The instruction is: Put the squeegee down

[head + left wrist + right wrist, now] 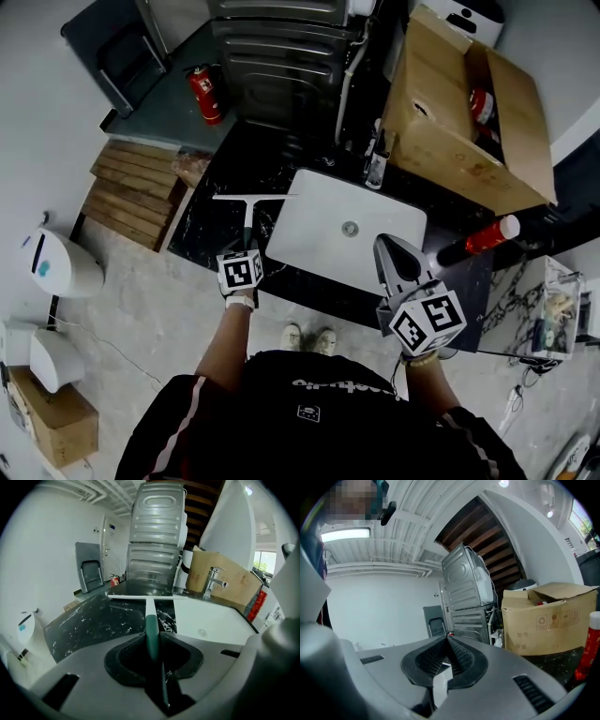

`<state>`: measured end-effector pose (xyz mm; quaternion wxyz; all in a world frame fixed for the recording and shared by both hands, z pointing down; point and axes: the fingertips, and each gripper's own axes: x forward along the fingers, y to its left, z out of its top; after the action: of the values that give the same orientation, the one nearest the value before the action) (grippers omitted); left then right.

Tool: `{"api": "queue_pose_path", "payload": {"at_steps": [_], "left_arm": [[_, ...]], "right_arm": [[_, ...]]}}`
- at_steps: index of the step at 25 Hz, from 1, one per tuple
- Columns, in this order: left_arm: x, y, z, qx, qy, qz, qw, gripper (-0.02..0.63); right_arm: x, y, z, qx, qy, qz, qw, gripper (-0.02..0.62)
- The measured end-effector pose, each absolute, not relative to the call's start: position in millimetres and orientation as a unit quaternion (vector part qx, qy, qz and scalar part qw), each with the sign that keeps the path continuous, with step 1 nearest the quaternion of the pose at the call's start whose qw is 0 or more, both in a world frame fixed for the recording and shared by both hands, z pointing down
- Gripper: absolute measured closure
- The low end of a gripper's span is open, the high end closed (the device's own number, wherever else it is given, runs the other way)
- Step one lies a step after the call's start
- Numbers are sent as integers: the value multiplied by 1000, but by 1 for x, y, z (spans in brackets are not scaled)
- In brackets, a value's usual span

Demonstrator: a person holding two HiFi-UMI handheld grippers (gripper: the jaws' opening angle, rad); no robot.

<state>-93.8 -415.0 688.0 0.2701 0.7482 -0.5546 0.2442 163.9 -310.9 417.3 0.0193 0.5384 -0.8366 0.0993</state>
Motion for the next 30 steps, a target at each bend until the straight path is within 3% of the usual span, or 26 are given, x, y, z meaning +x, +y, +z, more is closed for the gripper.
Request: {"api": "queue_pose_path", "payload": {"at_steps": [4, 9, 10, 13, 14, 20, 30], "left_arm": [[-93, -421, 681, 760, -535, 252, 271, 413], [-119, -434, 600, 771, -573, 191, 202, 407], [-120, -436, 574, 779, -575, 170, 182, 414], [-105, -434, 492, 816, -555, 95, 130, 566], [-95, -429, 464, 832, -538, 70, 115, 583], [-37, -392, 358, 888, -461, -12, 3, 594], [-2, -381, 345, 908, -418, -29, 4, 594]], "right_arm": [[160, -317, 418, 537, -838, 99, 20, 557], [157, -324, 407, 536, -839, 89, 14, 557], [157, -326, 404, 537, -839, 85, 11, 557], [159, -333, 389, 542, -838, 70, 4, 557], [160, -334, 384, 544, -836, 64, 2, 557], [177, -333, 361, 570, -821, 41, -21, 557], [196, -319, 349, 602, -798, 20, -15, 558]]}}
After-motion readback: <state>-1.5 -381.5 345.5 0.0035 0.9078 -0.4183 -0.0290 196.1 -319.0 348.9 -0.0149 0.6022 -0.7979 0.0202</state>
